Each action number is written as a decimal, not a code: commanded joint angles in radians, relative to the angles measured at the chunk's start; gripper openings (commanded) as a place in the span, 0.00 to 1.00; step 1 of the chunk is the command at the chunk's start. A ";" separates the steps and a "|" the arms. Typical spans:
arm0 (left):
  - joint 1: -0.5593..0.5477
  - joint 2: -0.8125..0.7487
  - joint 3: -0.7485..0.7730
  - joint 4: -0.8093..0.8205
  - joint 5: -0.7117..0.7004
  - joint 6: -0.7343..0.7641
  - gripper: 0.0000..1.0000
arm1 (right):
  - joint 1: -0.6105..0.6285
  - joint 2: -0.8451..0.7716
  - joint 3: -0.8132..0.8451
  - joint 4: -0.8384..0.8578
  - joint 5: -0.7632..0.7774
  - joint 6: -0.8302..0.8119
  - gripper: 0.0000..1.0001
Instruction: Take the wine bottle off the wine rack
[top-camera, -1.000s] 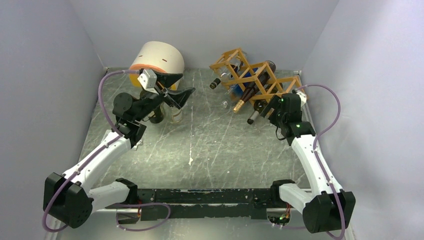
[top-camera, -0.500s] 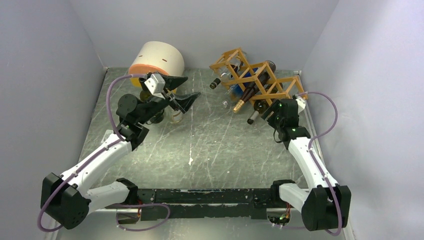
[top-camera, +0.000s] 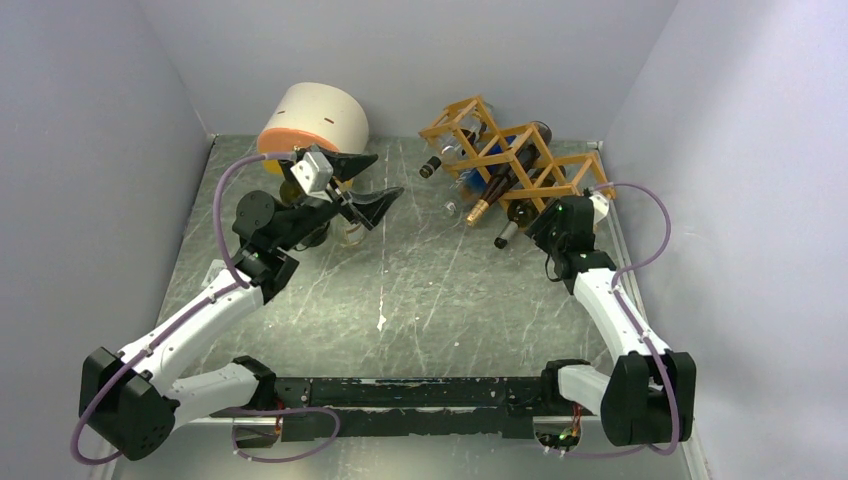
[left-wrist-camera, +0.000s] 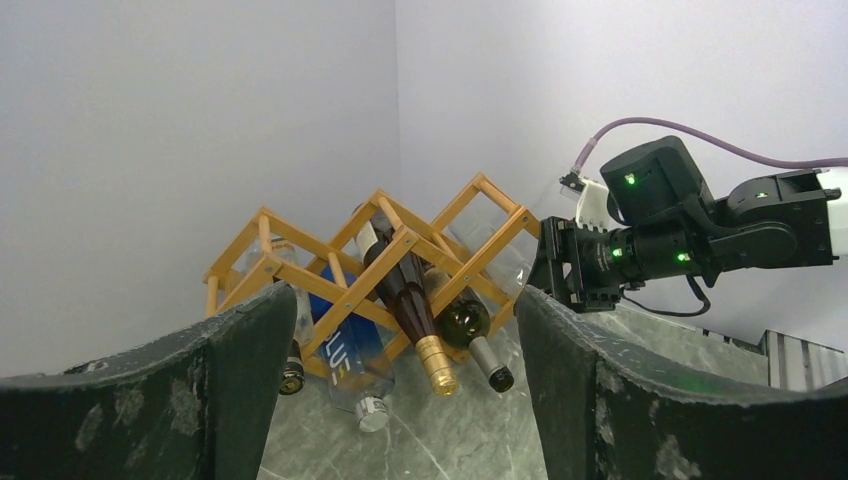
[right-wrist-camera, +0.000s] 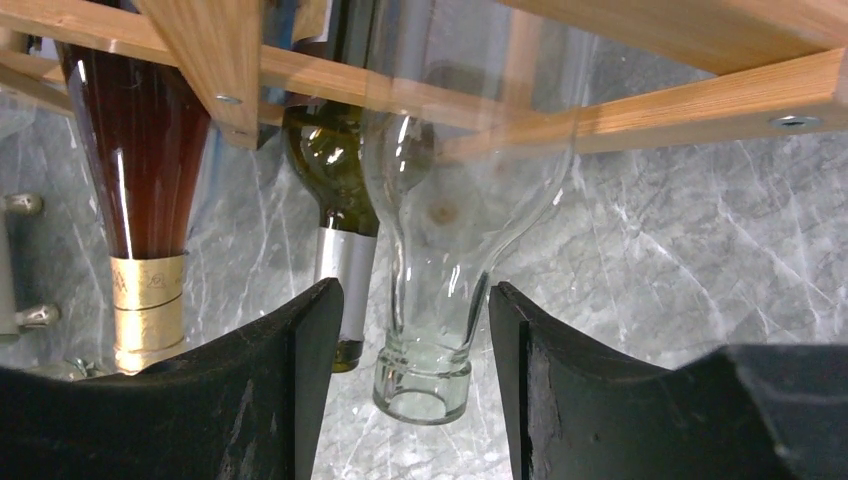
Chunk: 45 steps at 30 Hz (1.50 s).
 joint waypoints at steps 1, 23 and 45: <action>-0.010 -0.018 0.020 0.016 -0.003 0.024 0.85 | -0.022 0.016 -0.016 0.052 0.004 0.009 0.60; -0.009 0.013 0.017 0.030 0.009 0.020 0.84 | -0.061 -0.042 -0.067 0.072 -0.103 0.082 0.28; -0.022 0.037 0.017 0.036 0.019 -0.004 0.84 | -0.061 -0.536 -0.070 -0.311 -0.276 0.126 0.00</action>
